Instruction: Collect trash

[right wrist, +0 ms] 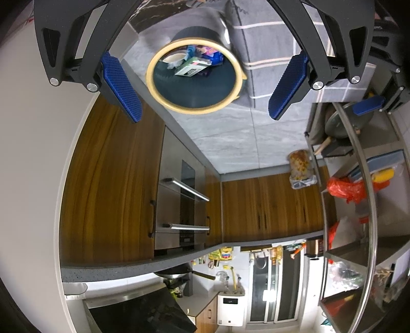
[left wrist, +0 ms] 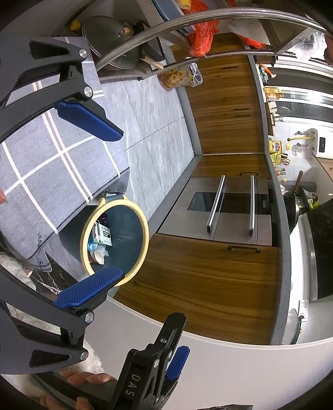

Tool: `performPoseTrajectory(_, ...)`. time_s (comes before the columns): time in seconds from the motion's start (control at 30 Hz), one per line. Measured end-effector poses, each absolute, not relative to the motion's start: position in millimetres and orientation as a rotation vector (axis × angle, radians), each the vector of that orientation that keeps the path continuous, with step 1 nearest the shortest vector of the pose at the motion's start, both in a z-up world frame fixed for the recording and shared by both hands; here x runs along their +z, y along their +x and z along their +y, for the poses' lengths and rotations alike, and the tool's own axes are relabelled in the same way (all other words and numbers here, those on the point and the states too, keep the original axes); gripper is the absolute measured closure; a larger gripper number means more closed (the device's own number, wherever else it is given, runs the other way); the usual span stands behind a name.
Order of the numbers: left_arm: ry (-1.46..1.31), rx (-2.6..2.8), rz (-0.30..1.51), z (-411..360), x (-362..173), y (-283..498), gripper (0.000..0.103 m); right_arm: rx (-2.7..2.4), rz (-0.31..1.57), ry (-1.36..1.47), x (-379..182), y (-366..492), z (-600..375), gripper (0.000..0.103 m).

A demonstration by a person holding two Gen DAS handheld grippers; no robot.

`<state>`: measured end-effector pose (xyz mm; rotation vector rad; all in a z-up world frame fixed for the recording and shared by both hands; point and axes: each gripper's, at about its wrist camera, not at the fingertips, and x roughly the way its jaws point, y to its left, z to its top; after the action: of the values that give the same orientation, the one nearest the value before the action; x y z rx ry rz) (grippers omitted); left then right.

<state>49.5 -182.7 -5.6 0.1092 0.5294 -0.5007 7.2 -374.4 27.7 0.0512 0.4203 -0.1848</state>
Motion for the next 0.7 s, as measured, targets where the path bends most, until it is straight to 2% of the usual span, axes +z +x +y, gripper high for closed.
performPoseTrajectory(0.7,0.103,-0.511,0.536,-186.3,-8.3,48.7,0.006,-0.184,0.424,0.05,27.3,7.3,-375.6,0.005)
